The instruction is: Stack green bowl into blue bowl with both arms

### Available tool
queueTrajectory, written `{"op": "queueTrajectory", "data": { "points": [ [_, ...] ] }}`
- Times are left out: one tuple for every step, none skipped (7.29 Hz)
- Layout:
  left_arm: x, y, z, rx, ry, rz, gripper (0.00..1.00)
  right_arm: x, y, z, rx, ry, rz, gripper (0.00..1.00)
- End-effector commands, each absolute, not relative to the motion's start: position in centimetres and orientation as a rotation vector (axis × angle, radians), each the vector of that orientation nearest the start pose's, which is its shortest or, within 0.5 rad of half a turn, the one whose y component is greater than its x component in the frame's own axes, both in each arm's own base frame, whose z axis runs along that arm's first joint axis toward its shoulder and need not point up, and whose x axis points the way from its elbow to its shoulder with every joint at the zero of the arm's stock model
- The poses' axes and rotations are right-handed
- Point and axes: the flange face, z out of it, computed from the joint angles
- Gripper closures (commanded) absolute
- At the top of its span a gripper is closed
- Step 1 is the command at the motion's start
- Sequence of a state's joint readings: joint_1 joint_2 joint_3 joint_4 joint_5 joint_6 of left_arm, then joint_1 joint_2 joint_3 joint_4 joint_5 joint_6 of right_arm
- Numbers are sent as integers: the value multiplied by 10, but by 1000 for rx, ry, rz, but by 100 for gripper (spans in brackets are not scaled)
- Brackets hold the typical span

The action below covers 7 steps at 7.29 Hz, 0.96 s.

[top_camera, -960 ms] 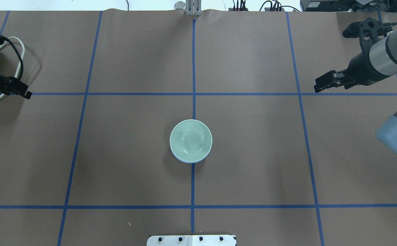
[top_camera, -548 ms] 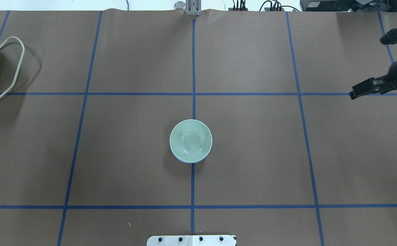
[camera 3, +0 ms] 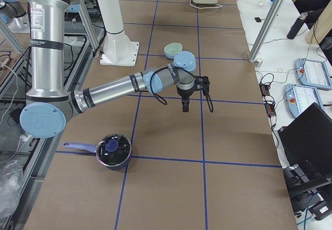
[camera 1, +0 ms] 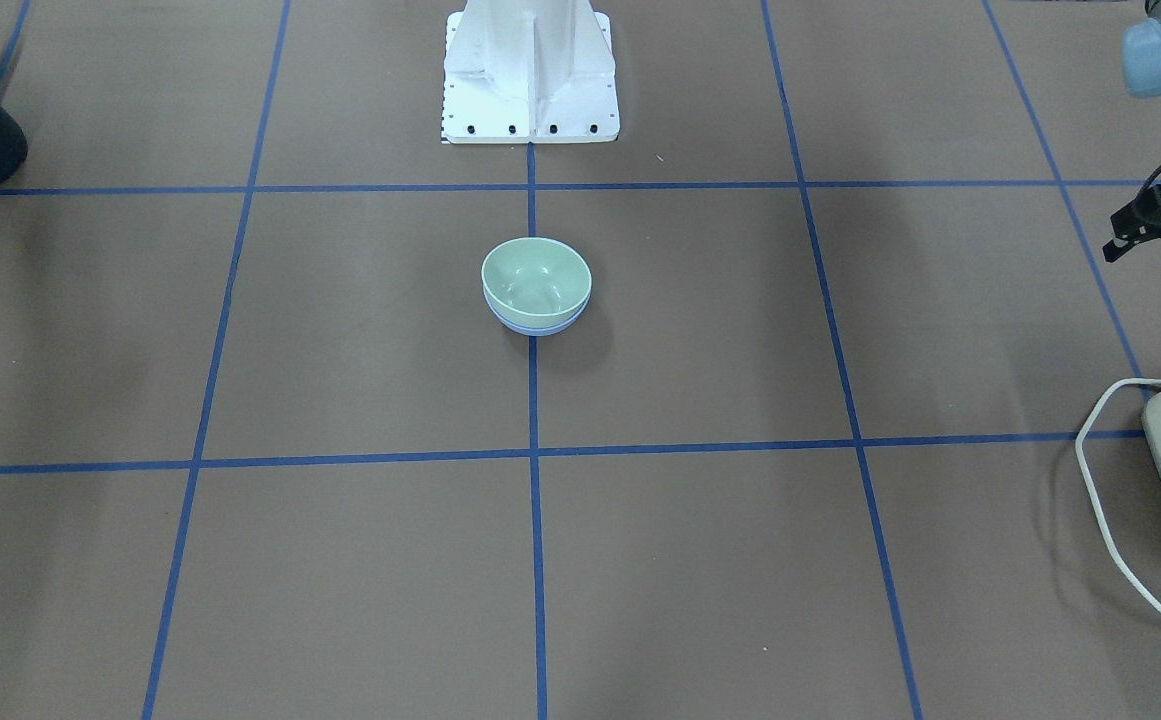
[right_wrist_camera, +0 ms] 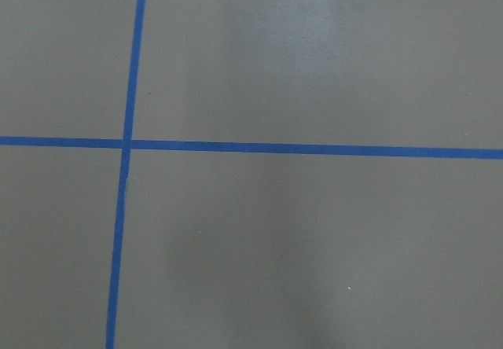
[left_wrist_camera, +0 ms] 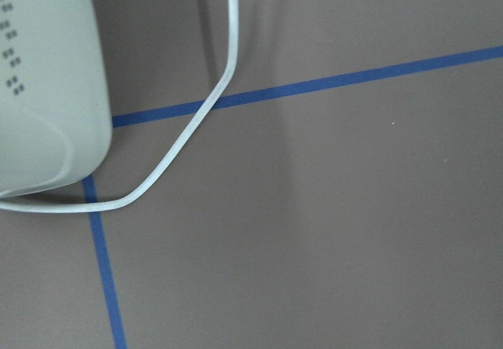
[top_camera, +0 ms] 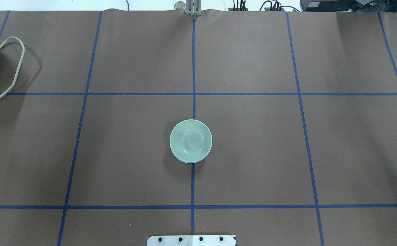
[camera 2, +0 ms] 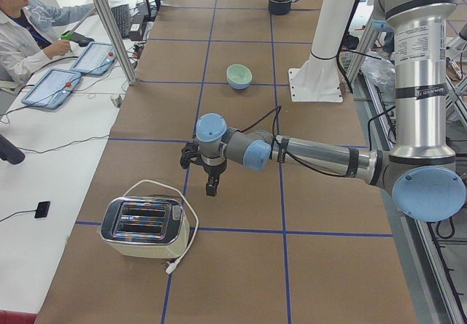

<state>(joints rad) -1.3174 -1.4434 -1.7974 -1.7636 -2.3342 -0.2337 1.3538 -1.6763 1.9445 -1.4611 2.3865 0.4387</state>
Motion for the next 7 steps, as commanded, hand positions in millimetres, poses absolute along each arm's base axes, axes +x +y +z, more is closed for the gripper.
{"op": "queueTrajectory", "data": {
  "points": [
    [29,-446,622,62,789,128,2,8,-443,572,79,-843,16,0],
    [28,-445,633,44,786,119,2,20,-441,594,65,-829,25,0],
    [27,-441,642,26,783,112,2,23,-440,608,47,-813,38,0],
    [27,-440,644,29,784,113,2,27,-437,617,47,-751,44,0],
    [26,-436,647,31,784,113,2,28,-438,618,48,-735,50,0],
    [25,-434,647,31,786,110,2,28,-440,610,64,-741,42,0],
    [25,-433,648,30,785,109,2,27,-440,606,75,-743,35,0]
  ]
}}
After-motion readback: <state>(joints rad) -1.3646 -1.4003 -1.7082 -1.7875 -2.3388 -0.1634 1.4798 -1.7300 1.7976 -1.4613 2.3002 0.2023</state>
